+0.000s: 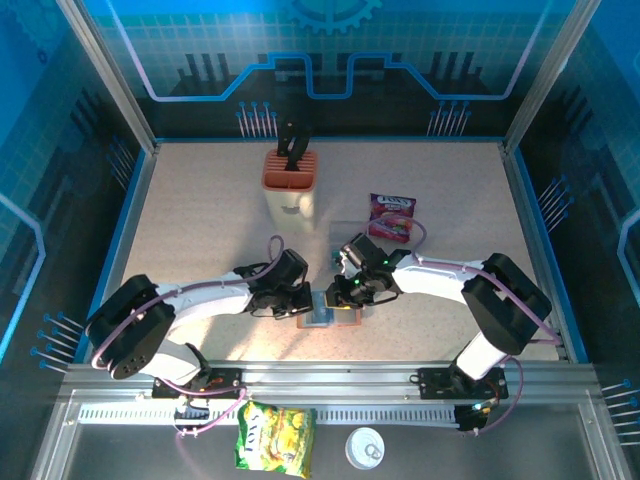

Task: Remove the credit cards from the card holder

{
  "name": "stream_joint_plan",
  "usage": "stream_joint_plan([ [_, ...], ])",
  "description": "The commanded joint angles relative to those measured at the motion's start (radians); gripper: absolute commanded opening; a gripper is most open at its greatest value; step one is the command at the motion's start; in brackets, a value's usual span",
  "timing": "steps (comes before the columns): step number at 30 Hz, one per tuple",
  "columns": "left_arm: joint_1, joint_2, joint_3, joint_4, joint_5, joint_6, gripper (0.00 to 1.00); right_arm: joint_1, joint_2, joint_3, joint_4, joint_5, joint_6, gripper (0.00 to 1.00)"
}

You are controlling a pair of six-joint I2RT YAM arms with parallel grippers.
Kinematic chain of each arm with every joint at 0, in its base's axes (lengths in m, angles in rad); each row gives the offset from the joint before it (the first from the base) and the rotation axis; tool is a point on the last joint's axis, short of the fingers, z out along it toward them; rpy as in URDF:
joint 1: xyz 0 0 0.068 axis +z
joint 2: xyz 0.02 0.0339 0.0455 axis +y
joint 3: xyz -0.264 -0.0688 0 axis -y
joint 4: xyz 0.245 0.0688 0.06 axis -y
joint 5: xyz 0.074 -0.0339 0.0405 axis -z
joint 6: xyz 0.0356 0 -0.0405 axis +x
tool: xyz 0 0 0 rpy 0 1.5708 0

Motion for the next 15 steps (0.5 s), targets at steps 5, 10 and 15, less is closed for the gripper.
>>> stream_joint_plan([
  [5, -0.005, 0.023, -0.005, 0.0, 0.014, 0.018, 0.04, -0.008, -0.009, -0.02, 0.004, -0.008, 0.007, 0.24],
  [10, -0.005, 0.027, -0.008, -0.02, 0.008, 0.022, 0.04, -0.012, 0.011, -0.029, 0.006, -0.003, 0.003, 0.24],
  [15, -0.005, 0.028, -0.005, -0.025, 0.007, 0.022, 0.04, -0.013, 0.031, -0.033, 0.042, -0.033, 0.012, 0.22],
])
